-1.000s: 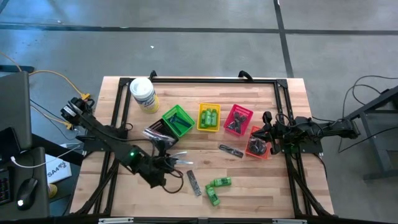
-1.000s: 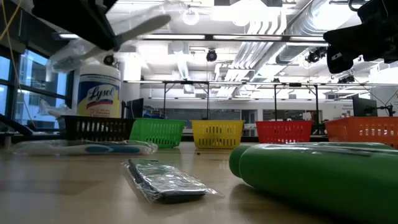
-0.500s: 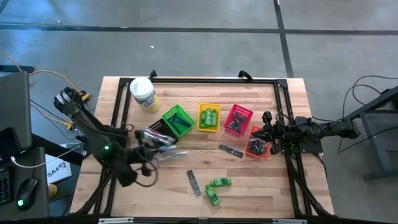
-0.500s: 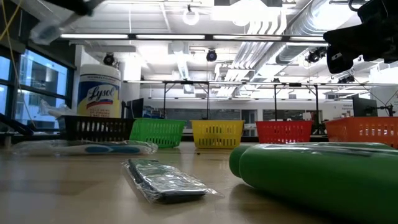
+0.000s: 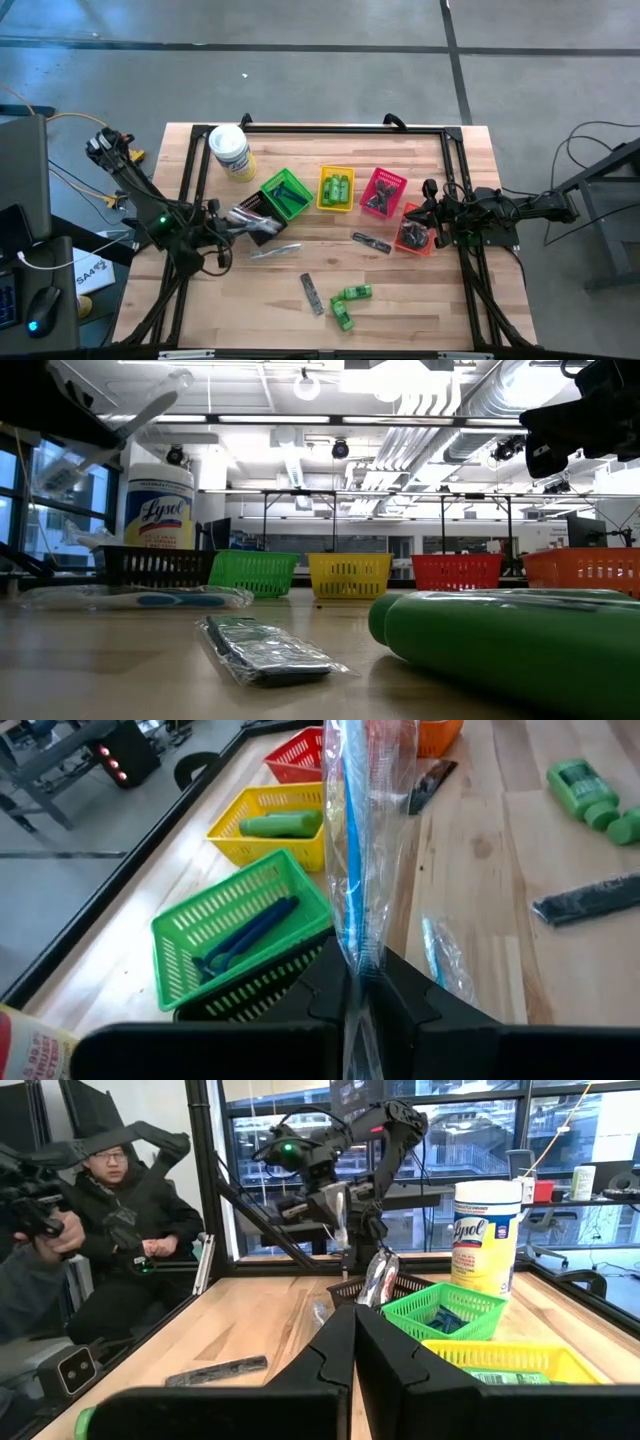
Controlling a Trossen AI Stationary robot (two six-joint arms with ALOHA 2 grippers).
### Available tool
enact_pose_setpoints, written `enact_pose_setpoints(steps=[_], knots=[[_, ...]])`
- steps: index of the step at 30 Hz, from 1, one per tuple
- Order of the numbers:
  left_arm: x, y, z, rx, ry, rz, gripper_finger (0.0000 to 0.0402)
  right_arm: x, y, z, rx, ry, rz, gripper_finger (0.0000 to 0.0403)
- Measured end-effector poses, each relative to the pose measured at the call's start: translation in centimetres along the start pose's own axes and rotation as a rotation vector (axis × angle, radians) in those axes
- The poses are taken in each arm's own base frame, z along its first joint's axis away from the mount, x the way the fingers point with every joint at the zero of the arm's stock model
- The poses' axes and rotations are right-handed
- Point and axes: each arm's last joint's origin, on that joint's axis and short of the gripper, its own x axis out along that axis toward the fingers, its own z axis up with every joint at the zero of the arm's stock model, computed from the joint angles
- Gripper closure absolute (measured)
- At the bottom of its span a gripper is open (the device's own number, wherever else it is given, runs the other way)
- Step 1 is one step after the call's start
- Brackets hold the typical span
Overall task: Pick & Place Travel size toiletries
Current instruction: Put the bottom blue toothbrush into the black bin
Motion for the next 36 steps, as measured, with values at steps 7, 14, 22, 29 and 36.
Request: enact_pose_setpoints(steps=[7, 14, 22, 29, 36], knots=[[0.1, 0.9, -1.5, -0.016, -0.024, -0.016, 0.0382, 0.0, 0.0, 0.0, 0.001, 0.0, 0.0, 0.0399], [0.2, 1.8, -2.9, -0.05, -0.047, 0.0, 0.0382, 0.0, 0.0, 0.0, 0.001, 0.0, 0.0, 0.0399], [0.4, 2.8, -4.9, -0.068, -0.091, -0.036, 0.0382, 0.0, 0.0, 0.0, 0.002, 0.001, 0.005, 0.0399], [0.2, 3.8, -5.6, -0.104, -0.136, -0.071, 0.0382, 0.0, 0.0, 0.0, 0.002, 0.001, 0.005, 0.0399], [-0.2, 3.8, -4.7, -0.103, -0.195, -0.131, 0.0382, 0.0, 0.0, 0.0, 0.002, 0.001, 0.005, 0.0399]])
